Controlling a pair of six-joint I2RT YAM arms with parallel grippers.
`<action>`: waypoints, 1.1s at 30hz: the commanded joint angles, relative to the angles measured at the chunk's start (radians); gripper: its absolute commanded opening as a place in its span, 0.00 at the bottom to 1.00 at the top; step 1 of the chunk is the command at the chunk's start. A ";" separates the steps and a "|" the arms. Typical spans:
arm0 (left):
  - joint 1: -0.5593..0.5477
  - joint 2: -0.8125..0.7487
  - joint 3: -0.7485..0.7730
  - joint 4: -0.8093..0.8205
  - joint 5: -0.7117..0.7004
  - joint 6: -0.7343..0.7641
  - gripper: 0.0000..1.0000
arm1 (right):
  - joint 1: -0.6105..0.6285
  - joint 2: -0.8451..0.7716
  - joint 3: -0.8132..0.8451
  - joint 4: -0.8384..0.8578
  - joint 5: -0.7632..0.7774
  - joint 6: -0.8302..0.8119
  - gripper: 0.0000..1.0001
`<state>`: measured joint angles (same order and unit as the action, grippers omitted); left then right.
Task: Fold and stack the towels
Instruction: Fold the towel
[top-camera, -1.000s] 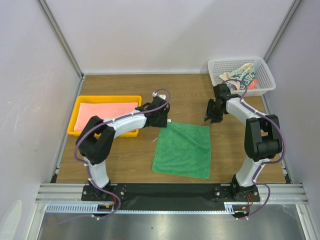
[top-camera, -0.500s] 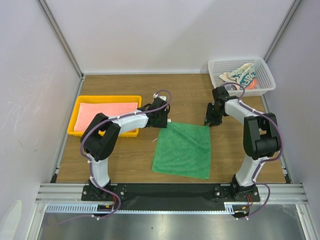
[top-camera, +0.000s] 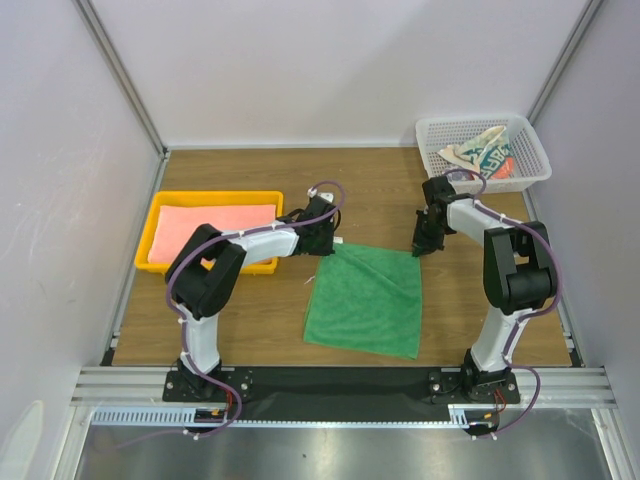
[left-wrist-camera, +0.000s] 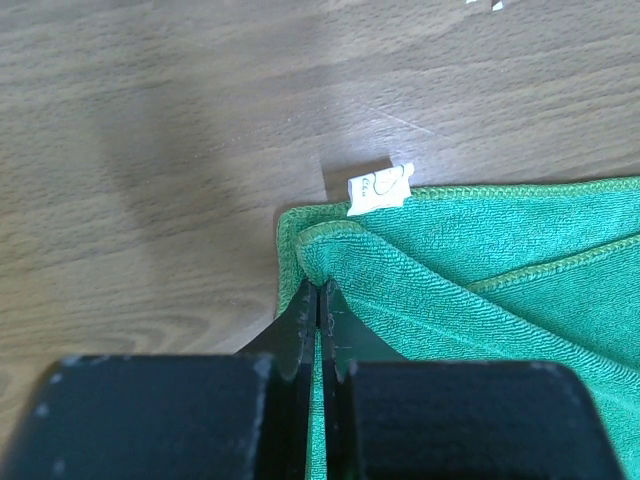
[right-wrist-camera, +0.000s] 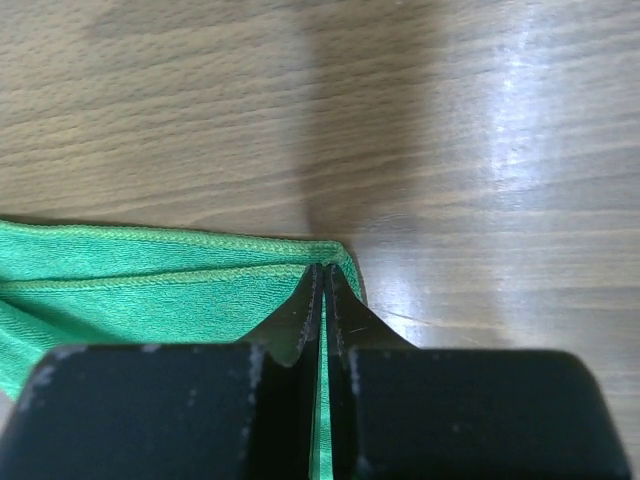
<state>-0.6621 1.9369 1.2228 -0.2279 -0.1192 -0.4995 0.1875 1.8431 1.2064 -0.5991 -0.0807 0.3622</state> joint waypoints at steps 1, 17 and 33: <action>0.009 -0.006 -0.019 0.033 -0.011 0.004 0.00 | -0.008 -0.002 0.030 -0.018 0.056 -0.005 0.00; 0.016 0.004 -0.039 0.028 -0.022 0.016 0.00 | -0.151 -0.061 -0.002 0.045 -0.063 0.021 0.00; 0.016 -0.050 0.095 -0.048 -0.033 0.105 0.48 | -0.152 -0.004 0.199 0.007 -0.140 -0.019 0.57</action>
<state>-0.6567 1.9369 1.2480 -0.2375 -0.1249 -0.4400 0.0380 1.8725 1.3270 -0.5735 -0.1806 0.3599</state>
